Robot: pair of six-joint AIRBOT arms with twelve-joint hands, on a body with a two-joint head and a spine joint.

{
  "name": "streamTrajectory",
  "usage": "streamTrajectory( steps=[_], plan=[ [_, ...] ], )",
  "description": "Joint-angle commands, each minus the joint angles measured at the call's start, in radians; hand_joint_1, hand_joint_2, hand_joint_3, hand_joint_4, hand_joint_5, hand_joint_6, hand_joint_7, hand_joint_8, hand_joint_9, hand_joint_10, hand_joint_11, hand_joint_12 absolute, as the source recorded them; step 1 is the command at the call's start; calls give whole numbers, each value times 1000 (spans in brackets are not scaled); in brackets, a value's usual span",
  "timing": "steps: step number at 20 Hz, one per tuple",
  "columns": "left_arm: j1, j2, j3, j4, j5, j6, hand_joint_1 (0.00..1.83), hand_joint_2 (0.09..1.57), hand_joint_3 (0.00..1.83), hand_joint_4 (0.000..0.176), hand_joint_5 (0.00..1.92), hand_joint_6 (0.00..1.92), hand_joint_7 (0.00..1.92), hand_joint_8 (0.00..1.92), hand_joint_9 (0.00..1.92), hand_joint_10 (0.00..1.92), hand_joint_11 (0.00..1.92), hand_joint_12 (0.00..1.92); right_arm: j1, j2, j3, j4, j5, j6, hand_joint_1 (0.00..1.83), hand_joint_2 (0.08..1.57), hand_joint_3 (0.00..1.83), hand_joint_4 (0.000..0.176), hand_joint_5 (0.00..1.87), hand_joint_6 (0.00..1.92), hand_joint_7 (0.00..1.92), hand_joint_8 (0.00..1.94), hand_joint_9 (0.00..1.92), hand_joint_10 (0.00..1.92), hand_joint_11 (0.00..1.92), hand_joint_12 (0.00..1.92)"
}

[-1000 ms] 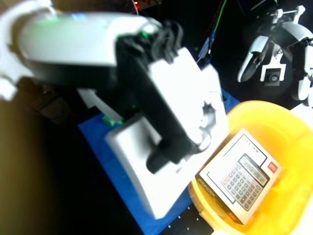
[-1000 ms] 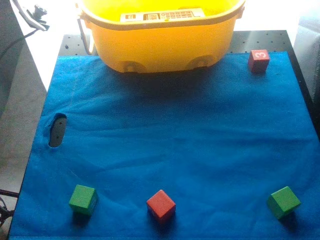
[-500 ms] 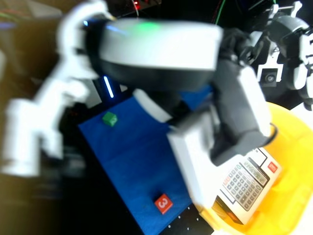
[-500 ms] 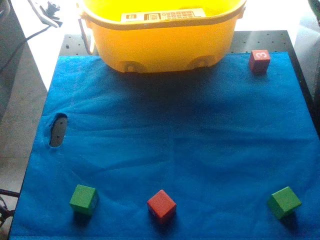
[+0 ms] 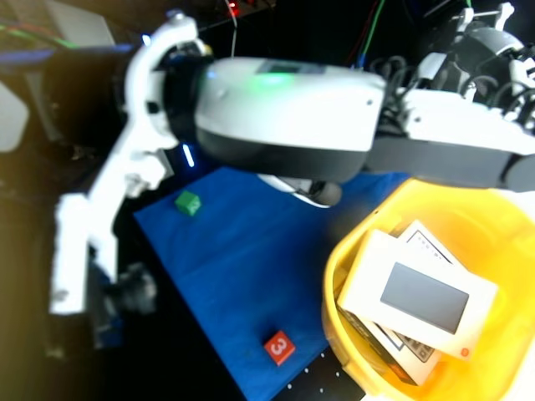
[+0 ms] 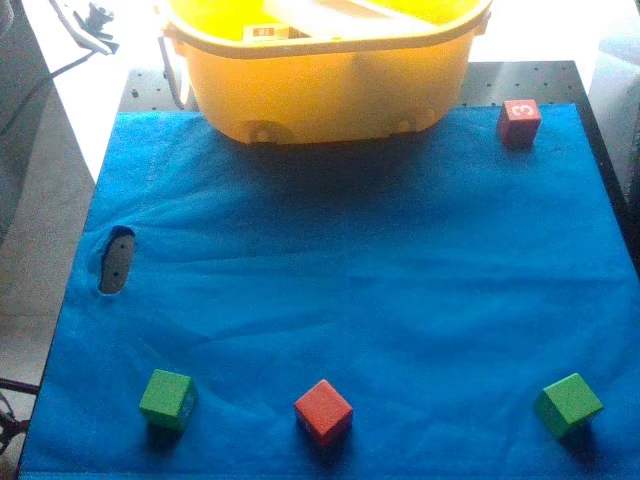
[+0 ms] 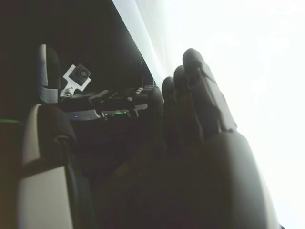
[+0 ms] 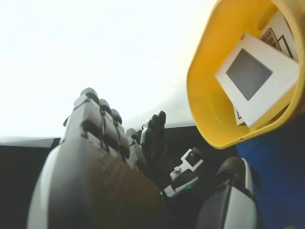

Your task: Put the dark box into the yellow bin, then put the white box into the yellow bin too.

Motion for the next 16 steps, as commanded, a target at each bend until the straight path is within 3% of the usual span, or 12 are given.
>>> streamTrajectory(
  steps=[1,6,9,11,12,13,14,16],
  plan=[
    [-18,4,-4,-60,-93,-9,961,937,2,0,352,4,294,2,275,4,324,41,12,7,-8,11,115,-5,667,698,0,176,0,0,0,0,0,0,0,0],
    [-13,36,-20,-74,-100,-9,985,954,7,0,349,0,289,0,278,1,321,29,12,82,-59,21,139,-5,731,710,0,176,0,0,25,8,0,0,1,0],
    [29,97,-64,-157,-148,26,978,960,5,0,346,9,282,10,270,5,330,28,12,154,-102,63,179,-5,771,721,3,176,0,0,45,12,0,0,0,0],
    [72,148,-109,-214,-180,67,874,940,0,55,383,10,337,8,334,11,319,22,12,203,-136,76,208,-5,776,764,17,176,0,0,32,4,0,0,0,0],
    [98,175,-131,-239,-198,84,903,920,0,63,398,14,348,10,357,18,351,36,12,229,-155,81,218,-5,752,773,18,162,0,0,28,2,0,0,1,0],
    [110,189,-143,-247,-205,93,903,920,0,63,398,14,348,10,357,18,351,36,12,246,-166,82,221,-5,752,773,18,162,0,0,28,2,0,0,1,0],
    [121,213,-163,-252,-215,105,927,897,0,58,367,1,303,0,310,2,290,8,13,274,-187,82,222,-5,800,793,19,174,0,0,9,0,0,0,0,0],
    [127,241,-185,-252,-223,113,906,906,0,54,310,0,254,0,265,0,230,0,15,302,-207,83,224,-5,795,771,4,176,0,0,40,12,5,2,37,16]
  ],
)
